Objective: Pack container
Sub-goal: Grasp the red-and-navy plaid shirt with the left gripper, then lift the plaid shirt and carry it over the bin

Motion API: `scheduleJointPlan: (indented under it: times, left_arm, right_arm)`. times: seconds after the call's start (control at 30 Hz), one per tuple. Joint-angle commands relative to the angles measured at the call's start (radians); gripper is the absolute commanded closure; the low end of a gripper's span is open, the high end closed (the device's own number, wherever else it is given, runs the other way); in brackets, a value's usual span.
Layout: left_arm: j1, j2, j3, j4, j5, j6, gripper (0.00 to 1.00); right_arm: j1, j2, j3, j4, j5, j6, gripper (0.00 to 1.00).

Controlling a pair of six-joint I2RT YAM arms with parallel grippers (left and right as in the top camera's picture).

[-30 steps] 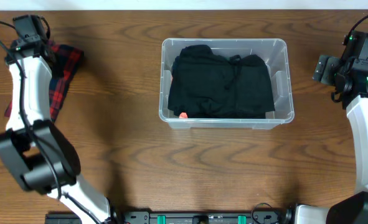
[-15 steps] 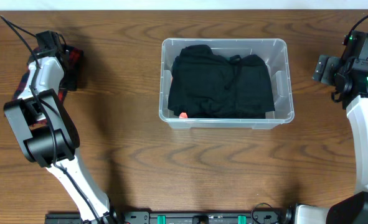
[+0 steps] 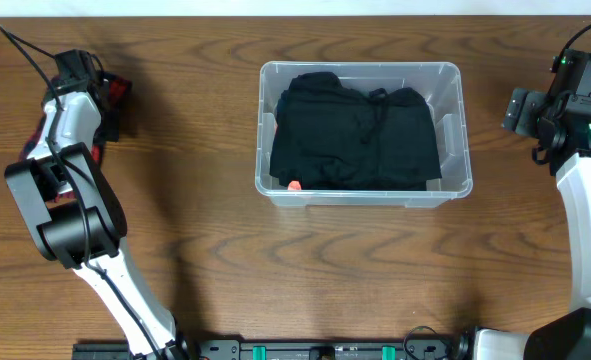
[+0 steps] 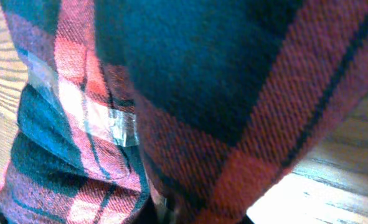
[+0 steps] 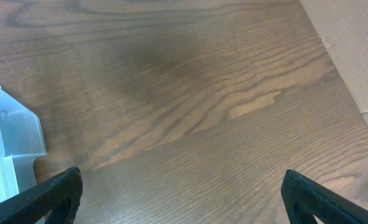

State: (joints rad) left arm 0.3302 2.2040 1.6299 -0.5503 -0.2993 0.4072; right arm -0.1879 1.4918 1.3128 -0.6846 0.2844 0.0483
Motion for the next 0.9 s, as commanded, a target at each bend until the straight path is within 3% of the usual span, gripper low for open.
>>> scheduleJointPlan:
  times: [0.0,0.2,0.47,0.73,0.87]
  left_arm:
    - [-0.002,0.043,-0.01,-0.016,0.068,0.0,0.94]
    - [-0.002,-0.001,-0.01,-0.034,0.067,0.0,0.94]
    - [-0.009,-0.191,-0.01,-0.016,0.07,0.0,0.94]
    - [-0.067,-0.412,-0.01,-0.021,0.252,-0.005,0.94]
    - [-0.14,-0.5,-0.01,-0.031,0.271,-0.061,0.94]
  right_arm:
    - [-0.007,-0.004,0.003,-0.001,0.003,-0.001,0.01]
    - [-0.007,-0.004,0.003,-0.001,0.003,-0.001,0.01]
    - [-0.007,-0.004,0.003,-0.001,0.003,-0.001,0.01]
    - [-0.007,-0.004,0.003,-0.001,0.003,-0.001,0.01]
    - [-0.007,-0.004,0.003,-0.001,0.003,-0.001,0.01]
